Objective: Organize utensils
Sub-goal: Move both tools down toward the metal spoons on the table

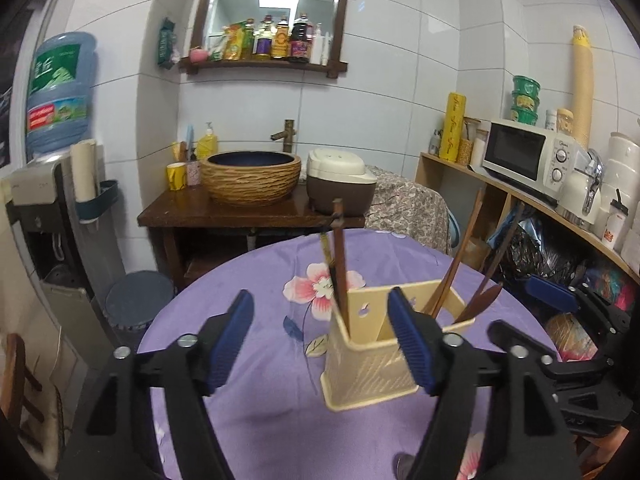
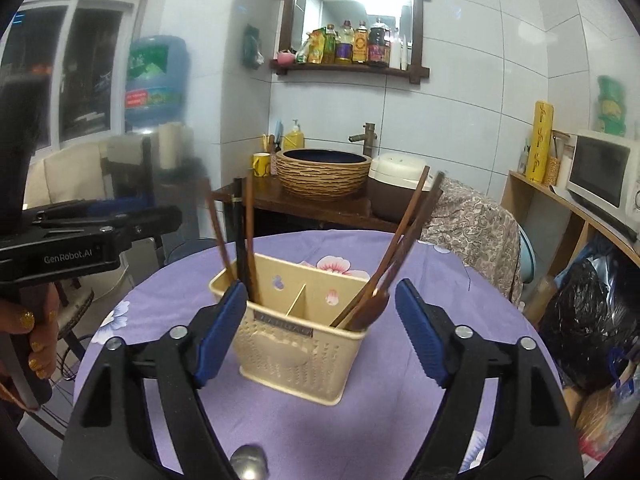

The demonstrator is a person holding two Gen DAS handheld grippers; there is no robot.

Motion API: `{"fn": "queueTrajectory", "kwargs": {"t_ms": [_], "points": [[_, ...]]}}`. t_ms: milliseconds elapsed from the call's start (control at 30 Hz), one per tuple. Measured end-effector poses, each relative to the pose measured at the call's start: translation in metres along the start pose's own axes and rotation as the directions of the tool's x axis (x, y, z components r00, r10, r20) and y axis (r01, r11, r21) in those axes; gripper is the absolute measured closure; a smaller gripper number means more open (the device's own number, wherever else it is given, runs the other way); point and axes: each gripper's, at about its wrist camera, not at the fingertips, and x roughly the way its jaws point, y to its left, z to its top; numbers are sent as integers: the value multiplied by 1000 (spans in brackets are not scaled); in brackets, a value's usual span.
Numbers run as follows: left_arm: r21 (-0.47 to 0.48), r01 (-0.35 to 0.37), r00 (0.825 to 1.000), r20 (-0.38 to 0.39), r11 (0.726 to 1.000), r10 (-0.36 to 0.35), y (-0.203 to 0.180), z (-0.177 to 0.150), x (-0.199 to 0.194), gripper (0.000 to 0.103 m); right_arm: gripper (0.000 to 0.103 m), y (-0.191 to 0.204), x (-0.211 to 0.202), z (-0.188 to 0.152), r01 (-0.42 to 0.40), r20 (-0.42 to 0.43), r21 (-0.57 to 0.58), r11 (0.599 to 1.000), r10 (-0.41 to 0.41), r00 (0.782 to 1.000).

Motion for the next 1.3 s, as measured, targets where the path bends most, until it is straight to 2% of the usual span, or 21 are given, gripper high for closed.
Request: {"fn": "queueTrajectory", "kwargs": {"t_ms": [200, 333, 433, 533, 600, 667, 733, 800, 900, 933, 1000, 1067, 1133, 1167, 1233, 1300], "points": [[13, -69, 996, -50, 998, 70, 14, -53, -24, 29, 21, -9, -23, -49, 26, -116, 39, 999, -21, 993], [27, -84, 984, -157, 996, 87, 18, -98, -30, 32, 21, -15, -32, -98, 116, -185, -2, 993, -115, 976], [29, -20, 972, -234, 999, 26, 3, -128, -34, 38, 21, -34, -37, -130, 155, -250, 87, 984, -129, 960], [39, 79, 947, -316, 996, -63, -29, -152, -28, 46, 21, -49, -43, -153, 177, -292, 198, 964, -114, 950], [59, 139, 926, -361, 988, -109, -53, -166, -21, 51, 21, -52, -48, -165, 182, -307, 227, 957, -107, 946], [86, 167, 908, -402, 982, -119, -73, -176, -11, 59, 21, -52, -54, -174, 186, -315, 237, 953, -105, 943], [86, 185, 890, -437, 979, -130, -85, -185, -2, 63, 21, -52, -60, -181, 195, -320, 235, 952, -114, 941], [81, 183, 883, -451, 980, -128, -88, -190, 2, 64, 21, -54, -68, -187, 210, -319, 235, 949, -129, 939], [80, 173, 879, -462, 982, -117, -92, -194, 9, 66, 21, -56, -73, -186, 220, -314, 248, 943, -137, 940], [73, 173, 874, -471, 982, -119, -92, -195, 13, 69, 21, -57, -75, -187, 220, -311, 256, 941, -136, 941], [91, 162, 880, -463, 983, -102, -95, -197, 15, 73, 21, -58, -78, -187, 225, -309, 266, 938, -138, 941], [102, 150, 885, -457, 983, -87, -98, -199, 14, 83, 21, -59, -77, -186, 230, -311, 268, 936, -142, 940], [74, 151, 884, -457, 986, -101, -96, -198, 15, 93, 21, -58, -76, -186, 229, -312, 272, 934, -140, 940], [55, 150, 884, -454, 987, -109, -93, -197, 15, 94, 21, -57, -75, -186, 225, -313, 275, 935, -134, 940], [33, 149, 892, -437, 988, -120, -87, -195, 10, 94, 21, -53, -73, -186, 212, -318, 275, 938, -120, 941], [22, 139, 906, -406, 990, -118, -80, -190, 1, 94, 21, -48, -68, -186, 194, -323, 271, 943, -101, 941]]}}
